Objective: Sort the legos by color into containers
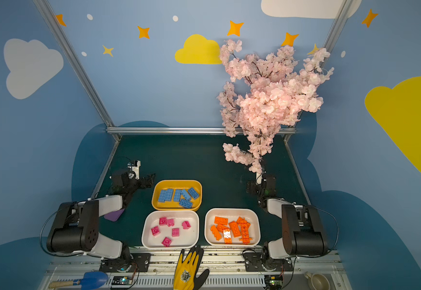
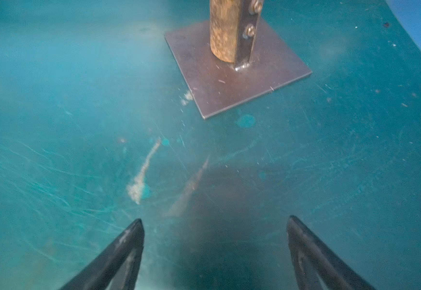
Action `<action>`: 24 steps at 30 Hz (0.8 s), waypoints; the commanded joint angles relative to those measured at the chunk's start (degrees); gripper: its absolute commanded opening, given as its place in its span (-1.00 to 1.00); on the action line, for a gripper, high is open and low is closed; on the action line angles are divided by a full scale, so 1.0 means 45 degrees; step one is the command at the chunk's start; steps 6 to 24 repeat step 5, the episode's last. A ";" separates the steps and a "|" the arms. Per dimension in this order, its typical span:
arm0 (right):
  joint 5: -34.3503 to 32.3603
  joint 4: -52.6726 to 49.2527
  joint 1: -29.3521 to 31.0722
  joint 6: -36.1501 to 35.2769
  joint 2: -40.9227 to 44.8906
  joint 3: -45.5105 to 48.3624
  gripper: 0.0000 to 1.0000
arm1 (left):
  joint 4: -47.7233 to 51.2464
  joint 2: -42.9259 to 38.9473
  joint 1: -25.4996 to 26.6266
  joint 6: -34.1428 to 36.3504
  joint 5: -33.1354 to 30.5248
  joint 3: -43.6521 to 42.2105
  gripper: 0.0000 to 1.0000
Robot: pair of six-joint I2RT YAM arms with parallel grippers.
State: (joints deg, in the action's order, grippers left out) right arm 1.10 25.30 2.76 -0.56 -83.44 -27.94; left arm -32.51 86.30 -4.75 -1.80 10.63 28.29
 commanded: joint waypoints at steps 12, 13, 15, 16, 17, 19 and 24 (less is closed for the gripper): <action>0.0282 -0.0115 -0.0314 0.0726 -0.0032 -0.0653 0.75 | -0.1056 -0.0012 0.0158 0.0251 -0.0881 -0.0223 0.99; 0.0282 -0.0115 -0.0314 0.0726 -0.0032 -0.0653 0.75 | -0.1056 -0.0012 0.0158 0.0251 -0.0881 -0.0223 0.99; 0.0282 -0.0115 -0.0314 0.0726 -0.0032 -0.0653 0.75 | -0.1056 -0.0012 0.0158 0.0251 -0.0881 -0.0223 0.99; 0.0282 -0.0115 -0.0314 0.0726 -0.0032 -0.0653 0.75 | -0.1056 -0.0012 0.0158 0.0251 -0.0881 -0.0223 0.99; 0.0282 -0.0115 -0.0314 0.0726 -0.0032 -0.0653 0.75 | -0.1056 -0.0012 0.0158 0.0251 -0.0881 -0.0223 0.99; 0.0282 -0.0115 -0.0314 0.0726 -0.0032 -0.0653 0.75 | -0.1056 -0.0012 0.0158 0.0251 -0.0881 -0.0223 0.99; 0.0282 -0.0115 -0.0314 0.0726 -0.0032 -0.0653 0.75 | -0.1056 -0.0012 0.0158 0.0251 -0.0881 -0.0223 0.99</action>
